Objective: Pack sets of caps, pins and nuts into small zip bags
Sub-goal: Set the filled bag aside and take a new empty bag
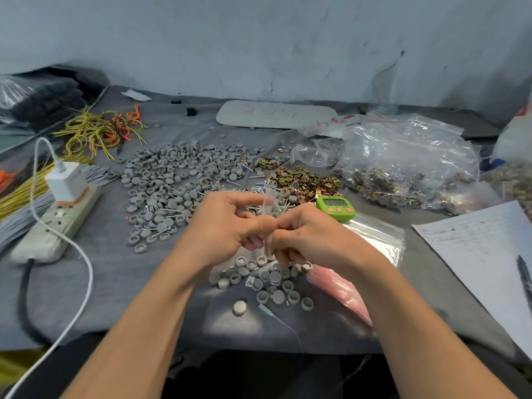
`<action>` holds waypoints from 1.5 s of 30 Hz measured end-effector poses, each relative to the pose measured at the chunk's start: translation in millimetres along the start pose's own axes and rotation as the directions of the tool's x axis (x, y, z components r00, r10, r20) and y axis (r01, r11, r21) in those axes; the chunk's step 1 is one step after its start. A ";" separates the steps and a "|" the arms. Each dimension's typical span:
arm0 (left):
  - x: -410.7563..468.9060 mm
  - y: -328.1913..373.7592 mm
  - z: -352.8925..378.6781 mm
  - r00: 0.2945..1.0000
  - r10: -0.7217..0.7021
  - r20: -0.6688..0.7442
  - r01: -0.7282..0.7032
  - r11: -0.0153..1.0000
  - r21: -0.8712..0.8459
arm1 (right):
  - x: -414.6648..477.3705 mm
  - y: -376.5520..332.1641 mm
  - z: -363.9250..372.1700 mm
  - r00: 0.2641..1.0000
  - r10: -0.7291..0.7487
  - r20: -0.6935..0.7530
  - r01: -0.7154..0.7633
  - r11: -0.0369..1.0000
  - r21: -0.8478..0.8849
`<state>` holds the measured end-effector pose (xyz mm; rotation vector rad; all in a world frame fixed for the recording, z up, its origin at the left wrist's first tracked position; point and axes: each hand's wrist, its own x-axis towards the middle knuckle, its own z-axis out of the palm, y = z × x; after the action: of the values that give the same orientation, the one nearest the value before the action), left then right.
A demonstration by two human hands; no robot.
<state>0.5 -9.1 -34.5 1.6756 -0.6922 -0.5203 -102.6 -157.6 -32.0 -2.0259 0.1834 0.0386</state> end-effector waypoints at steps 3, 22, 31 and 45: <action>-1.5 2.8 -2.5 0.999 0.006 0.044 -0.002 0.995 -0.103 | 2.8 -2.1 -1.4 1.000 0.001 -0.026 0.004 0.983 0.181; 4.8 16.5 -8.3 0.984 0.093 -0.152 -0.042 0.950 0.310 | 17.5 -9.7 19.4 0.939 0.114 -0.325 -0.065 0.985 0.160; -14.0 20.6 -7.4 0.924 0.171 -0.343 0.084 0.782 0.617 | 25.7 -13.7 27.0 0.835 0.037 -0.549 -0.165 0.969 -0.185; -15.5 11.4 13.3 0.787 0.446 -0.427 -0.079 0.759 0.646 | 13.2 -17.2 54.5 0.729 -0.403 -0.553 0.010 0.814 -0.581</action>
<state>-21.5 -9.4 -26.6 2.1255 -0.6769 0.4777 -84.1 -102.9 -42.5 -2.5497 0.4133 -0.8959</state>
